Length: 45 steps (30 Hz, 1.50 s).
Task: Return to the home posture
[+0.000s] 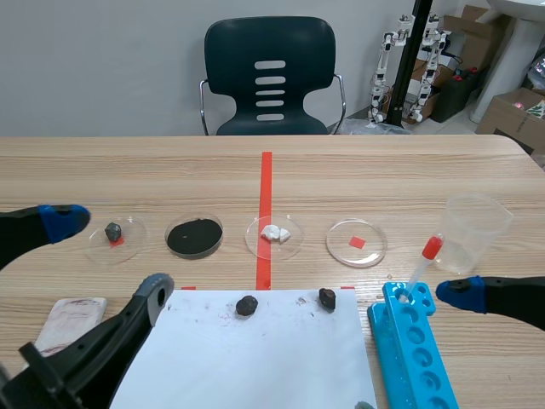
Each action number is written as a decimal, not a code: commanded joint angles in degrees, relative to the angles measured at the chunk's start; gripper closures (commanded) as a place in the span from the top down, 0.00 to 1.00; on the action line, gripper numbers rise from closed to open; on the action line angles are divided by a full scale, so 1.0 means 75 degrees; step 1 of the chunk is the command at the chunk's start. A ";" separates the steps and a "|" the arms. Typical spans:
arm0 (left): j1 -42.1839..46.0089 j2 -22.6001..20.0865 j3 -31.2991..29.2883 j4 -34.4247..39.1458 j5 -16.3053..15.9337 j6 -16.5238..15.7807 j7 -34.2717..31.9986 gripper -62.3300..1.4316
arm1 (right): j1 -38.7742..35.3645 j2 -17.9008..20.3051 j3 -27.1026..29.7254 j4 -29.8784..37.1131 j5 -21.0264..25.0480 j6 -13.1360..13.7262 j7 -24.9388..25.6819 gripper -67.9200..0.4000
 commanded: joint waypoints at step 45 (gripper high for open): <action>0.1629 0.0586 -0.1227 0.0023 0.0968 -0.0032 -0.0102 1.00 | 0.0023 0.0038 0.0052 0.0064 0.0076 -0.0003 0.0134 1.00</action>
